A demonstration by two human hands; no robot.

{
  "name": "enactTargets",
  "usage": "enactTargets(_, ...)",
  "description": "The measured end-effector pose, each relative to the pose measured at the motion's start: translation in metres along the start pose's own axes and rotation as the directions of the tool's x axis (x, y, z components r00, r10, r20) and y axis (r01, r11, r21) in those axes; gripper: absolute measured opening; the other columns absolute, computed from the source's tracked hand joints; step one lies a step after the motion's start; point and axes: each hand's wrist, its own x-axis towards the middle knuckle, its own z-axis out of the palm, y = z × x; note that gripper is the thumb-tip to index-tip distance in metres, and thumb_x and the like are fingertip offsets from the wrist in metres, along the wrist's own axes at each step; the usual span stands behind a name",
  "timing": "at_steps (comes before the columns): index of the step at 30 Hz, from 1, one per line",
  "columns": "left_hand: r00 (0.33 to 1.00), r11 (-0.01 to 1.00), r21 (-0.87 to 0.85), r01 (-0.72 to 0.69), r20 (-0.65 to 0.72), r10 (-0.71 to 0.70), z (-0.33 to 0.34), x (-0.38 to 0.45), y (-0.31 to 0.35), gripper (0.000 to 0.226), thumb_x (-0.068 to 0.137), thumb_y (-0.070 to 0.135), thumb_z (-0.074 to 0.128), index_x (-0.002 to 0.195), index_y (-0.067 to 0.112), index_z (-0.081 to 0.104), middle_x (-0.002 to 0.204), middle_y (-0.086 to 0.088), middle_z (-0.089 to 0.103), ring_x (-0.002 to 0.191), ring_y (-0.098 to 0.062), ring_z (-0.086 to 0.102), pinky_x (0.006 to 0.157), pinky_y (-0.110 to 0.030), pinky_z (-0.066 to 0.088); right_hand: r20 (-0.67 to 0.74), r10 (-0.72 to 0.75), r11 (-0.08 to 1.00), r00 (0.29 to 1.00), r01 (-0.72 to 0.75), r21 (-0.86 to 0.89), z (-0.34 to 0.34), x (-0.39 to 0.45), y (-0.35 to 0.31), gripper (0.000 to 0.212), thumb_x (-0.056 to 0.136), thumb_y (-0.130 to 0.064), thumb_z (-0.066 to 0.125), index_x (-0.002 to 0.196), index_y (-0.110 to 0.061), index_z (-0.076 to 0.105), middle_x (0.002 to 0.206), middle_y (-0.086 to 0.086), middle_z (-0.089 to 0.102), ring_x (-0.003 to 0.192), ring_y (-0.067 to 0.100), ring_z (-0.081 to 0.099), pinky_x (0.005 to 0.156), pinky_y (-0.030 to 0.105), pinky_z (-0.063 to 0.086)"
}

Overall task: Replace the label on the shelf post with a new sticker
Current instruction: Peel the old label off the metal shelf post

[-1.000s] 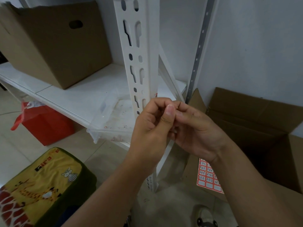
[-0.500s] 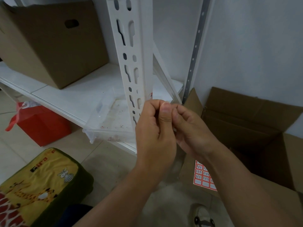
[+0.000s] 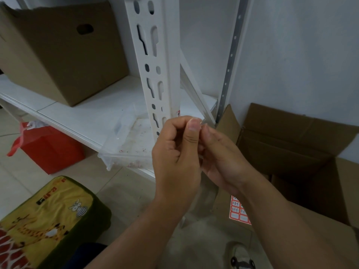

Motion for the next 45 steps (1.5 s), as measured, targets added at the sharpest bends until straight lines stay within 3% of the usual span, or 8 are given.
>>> enactTargets(6, 1.000, 0.999, 0.038, 0.002, 0.031, -0.003, -0.002, 0.002, -0.005, 0.011, 0.093, 0.017, 0.054, 0.093, 0.011, 0.063, 0.083, 0.001, 0.067, 0.074, -0.007, 0.064, 0.066, -0.014, 0.051, -0.047, 0.004, 0.998, 0.999, -0.001, 0.069, 0.000, 0.001, 0.001, 0.077, 0.079, -0.051, 0.061, 0.123, 0.011, 0.046, 0.066, -0.004, 0.049, 0.089, 0.030, 0.038, 0.076, 0.043, 0.035)
enactTargets(13, 0.992, 0.970, 0.208, -0.126, 0.057, 0.117, -0.006, 0.005, -0.007, 0.019, 0.098, 0.015, 0.047, 0.082, 0.025, 0.050, 0.069, 0.006, 0.056, 0.065, -0.003, 0.057, 0.058, -0.009, 0.044, -0.093, -0.088, 0.983, 0.992, 0.072, -0.169, 0.004, -0.002, 0.002, 0.088, 0.067, -0.071, 0.066, 0.107, 0.006, 0.055, 0.095, 0.042, 0.049, 0.084, 0.042, 0.052, 0.081, 0.060, 0.043)
enactTargets(22, 0.977, 0.965, 0.214, -0.149, -0.116, 0.176, -0.027, 0.023, -0.010, 0.035, 0.098, 0.031, 0.035, 0.067, 0.022, 0.046, 0.056, 0.000, 0.054, 0.045, -0.011, 0.051, 0.044, -0.023, 0.043, -0.194, -0.044, 0.991, 0.980, 0.018, -0.134, 0.002, 0.003, 0.003, 0.062, 0.065, -0.078, 0.045, 0.073, -0.019, 0.064, 0.060, 0.000, 0.048, 0.059, 0.017, 0.045, 0.063, 0.037, 0.037)
enactTargets(30, 0.970, 0.818, 0.535, 0.210, -0.220, -0.105, -0.080, 0.071, -0.056, 0.053, 0.104, 0.040, 0.035, 0.071, 0.000, 0.049, 0.062, -0.010, 0.054, 0.058, -0.014, 0.060, 0.063, -0.037, 0.051, -0.373, -0.090, 0.954, 0.923, -0.027, -0.298, 0.009, 0.006, 0.004, 0.058, 0.079, -0.064, 0.037, 0.062, -0.013, 0.060, 0.056, 0.007, 0.048, 0.056, 0.017, 0.046, 0.059, 0.027, 0.042)
enactTargets(35, 0.922, 0.616, 0.688, 0.385, -0.251, -0.295, -0.092, 0.089, -0.096, 0.018, 0.103, 0.019, 0.039, 0.105, 0.004, 0.048, 0.094, -0.008, 0.055, 0.080, -0.019, 0.055, 0.063, -0.031, 0.042, -0.319, -0.305, 0.865, 0.897, 0.121, -0.488, 0.019, 0.007, 0.009, 0.046, 0.092, -0.043, 0.048, 0.080, 0.001, 0.055, 0.059, 0.013, 0.044, 0.055, 0.017, 0.041, 0.053, 0.023, 0.038)
enactTargets(38, 0.899, 0.576, 0.703, 0.417, -0.226, -0.375, -0.091, 0.089, -0.109, 0.033, 0.095, 0.019, 0.054, 0.125, 0.010, 0.044, 0.117, -0.010, 0.058, 0.114, -0.031, 0.052, 0.096, -0.049, 0.044, -0.295, -0.458, 0.772, 0.839, 0.211, -0.599, 0.020, 0.012, 0.014, 0.014, 0.095, -0.022, 0.055, 0.090, -0.010, 0.059, 0.069, -0.011, 0.055, 0.063, 0.005, 0.052, 0.058, 0.018, 0.045)
enactTargets(42, 0.877, 0.347, 0.850, 0.396, -0.238, -0.418, -0.092, 0.090, -0.110, 0.055, 0.101, 0.049, 0.030, 0.079, 0.010, 0.061, 0.102, -0.016, 0.062, 0.106, -0.034, 0.047, 0.093, -0.049, 0.038, -0.168, -0.693, 0.512, 0.701, 0.315, -0.799, 0.025, 0.014, 0.017, 0.012, 0.094, -0.013, 0.056, 0.105, -0.010, 0.062, 0.092, -0.004, 0.062, 0.082, 0.005, 0.057, 0.068, 0.013, 0.048)
enactTargets(45, 0.879, 0.457, 0.789, 0.410, -0.210, -0.427, -0.090, 0.088, -0.112, 0.025, 0.097, 0.011, 0.043, 0.117, 0.015, 0.057, 0.128, -0.013, 0.048, 0.117, -0.033, 0.043, 0.100, -0.050, 0.040, -0.069, -0.801, 0.339, 0.594, 0.357, -0.870, 0.031, 0.014, 0.020, 0.017, 0.092, -0.005, 0.059, 0.108, -0.002, 0.064, 0.096, 0.007, 0.065, 0.086, 0.005, 0.057, 0.069, 0.010, 0.049)
